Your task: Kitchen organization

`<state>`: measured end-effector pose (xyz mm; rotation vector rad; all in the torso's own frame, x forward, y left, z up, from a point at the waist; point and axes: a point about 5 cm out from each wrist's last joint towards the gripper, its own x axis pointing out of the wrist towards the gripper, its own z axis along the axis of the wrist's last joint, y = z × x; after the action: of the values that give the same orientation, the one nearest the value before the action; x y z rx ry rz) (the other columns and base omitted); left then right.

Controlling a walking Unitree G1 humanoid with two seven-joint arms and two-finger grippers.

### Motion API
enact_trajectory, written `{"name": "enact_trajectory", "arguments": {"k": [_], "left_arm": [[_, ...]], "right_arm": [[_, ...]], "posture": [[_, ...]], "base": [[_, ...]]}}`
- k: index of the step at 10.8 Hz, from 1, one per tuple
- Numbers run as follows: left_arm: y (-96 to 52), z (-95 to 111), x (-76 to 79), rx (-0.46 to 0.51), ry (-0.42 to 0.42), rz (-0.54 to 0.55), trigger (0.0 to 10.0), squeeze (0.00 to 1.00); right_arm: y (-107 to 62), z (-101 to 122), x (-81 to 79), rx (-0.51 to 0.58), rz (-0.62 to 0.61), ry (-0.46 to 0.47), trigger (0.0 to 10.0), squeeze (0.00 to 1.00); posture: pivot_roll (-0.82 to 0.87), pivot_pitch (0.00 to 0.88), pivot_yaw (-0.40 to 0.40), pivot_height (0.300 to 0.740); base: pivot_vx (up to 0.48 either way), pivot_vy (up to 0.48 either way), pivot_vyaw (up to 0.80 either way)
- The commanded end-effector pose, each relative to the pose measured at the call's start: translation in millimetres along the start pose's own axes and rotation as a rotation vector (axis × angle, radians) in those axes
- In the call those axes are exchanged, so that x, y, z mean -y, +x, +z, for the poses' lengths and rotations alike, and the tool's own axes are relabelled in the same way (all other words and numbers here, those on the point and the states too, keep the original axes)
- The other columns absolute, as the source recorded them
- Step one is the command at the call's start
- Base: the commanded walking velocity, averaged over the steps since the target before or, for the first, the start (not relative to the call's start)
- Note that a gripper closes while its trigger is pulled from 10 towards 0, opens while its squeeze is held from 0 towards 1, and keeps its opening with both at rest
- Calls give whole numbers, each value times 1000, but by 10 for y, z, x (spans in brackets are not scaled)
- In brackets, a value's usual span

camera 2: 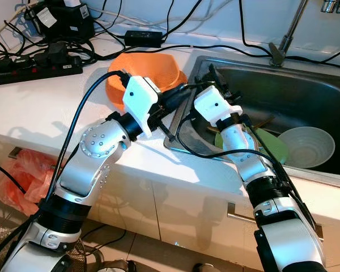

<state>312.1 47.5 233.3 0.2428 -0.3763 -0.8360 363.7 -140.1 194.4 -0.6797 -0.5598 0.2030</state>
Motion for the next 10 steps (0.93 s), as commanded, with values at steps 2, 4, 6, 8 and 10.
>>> {"name": "enact_trajectory", "arguments": {"k": [2,4,6,8,10], "left_arm": [[-20,-14,20,-13,7,-12,10000,0],[-14,-25,20,-20,13,-11,10000,0],[-17,-34,27,-27,11,-17,10000,0],[-17,-45,31,-32,11,-19,10000,0],[-16,-69,42,-50,29,-26,10000,0]], "right_arm": [[16,43,2,19,1,3,5098,0],[5,34,2,16,4,2,0,0],[0,27,4,11,2,8,0,0],[1,32,2,13,2,10,0,0],[-3,25,5,9,2,10,0,0]], "posture": [[85,76,9,740],[81,76,10,740],[81,76,10,740],[78,77,12,740],[78,77,12,740]], "base": [[0,0,0],[0,0,0],[0,0,0],[0,0,0],[0,0,0]]}}
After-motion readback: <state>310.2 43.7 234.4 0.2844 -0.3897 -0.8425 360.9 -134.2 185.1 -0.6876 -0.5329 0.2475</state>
